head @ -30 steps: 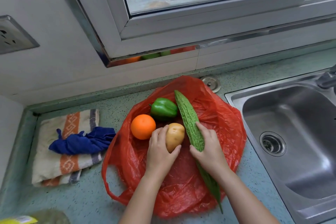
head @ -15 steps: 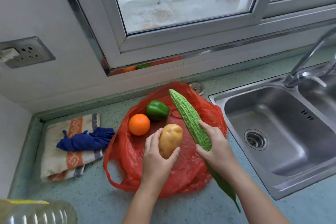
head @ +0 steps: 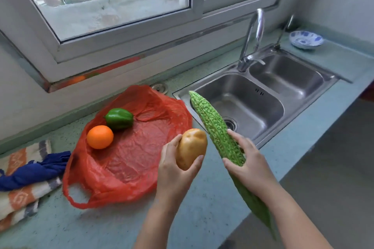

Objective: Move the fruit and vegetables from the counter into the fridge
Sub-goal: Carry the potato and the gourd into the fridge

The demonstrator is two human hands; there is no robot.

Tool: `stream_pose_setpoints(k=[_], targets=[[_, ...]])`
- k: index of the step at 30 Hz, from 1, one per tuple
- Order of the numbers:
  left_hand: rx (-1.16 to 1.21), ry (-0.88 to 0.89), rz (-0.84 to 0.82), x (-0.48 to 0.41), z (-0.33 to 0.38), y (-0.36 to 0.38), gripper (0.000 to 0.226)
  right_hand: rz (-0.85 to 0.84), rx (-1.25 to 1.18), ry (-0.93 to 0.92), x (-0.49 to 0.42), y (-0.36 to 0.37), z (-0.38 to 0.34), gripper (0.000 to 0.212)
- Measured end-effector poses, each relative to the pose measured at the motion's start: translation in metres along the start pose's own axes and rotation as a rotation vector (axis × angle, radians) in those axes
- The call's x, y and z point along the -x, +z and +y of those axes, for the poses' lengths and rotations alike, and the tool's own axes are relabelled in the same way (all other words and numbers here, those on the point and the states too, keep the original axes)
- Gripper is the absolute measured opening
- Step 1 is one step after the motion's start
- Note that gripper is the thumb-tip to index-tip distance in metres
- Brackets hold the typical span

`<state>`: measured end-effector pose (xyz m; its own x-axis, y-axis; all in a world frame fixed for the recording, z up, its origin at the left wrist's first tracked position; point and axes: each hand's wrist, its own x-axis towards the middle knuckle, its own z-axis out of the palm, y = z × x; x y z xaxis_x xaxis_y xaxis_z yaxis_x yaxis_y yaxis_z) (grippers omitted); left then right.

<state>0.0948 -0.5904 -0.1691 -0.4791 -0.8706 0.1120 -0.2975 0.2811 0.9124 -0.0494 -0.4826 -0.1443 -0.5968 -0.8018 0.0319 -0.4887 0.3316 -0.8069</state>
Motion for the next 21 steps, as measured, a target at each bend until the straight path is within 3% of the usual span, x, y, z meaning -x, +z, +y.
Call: stream_pose_setpoints(k=[13, 21], targets=[[0.058, 0.176, -0.219, 0.083, 0.124, 0.146, 0.063, 0.289, -0.078, 0.042, 0.111, -0.178, 0.086, 0.066], [0.154, 0.286, -0.550, 0.173, 0.211, 0.307, 0.062, 0.590, -0.009, 0.165, 0.235, -0.328, 0.170, 0.069]])
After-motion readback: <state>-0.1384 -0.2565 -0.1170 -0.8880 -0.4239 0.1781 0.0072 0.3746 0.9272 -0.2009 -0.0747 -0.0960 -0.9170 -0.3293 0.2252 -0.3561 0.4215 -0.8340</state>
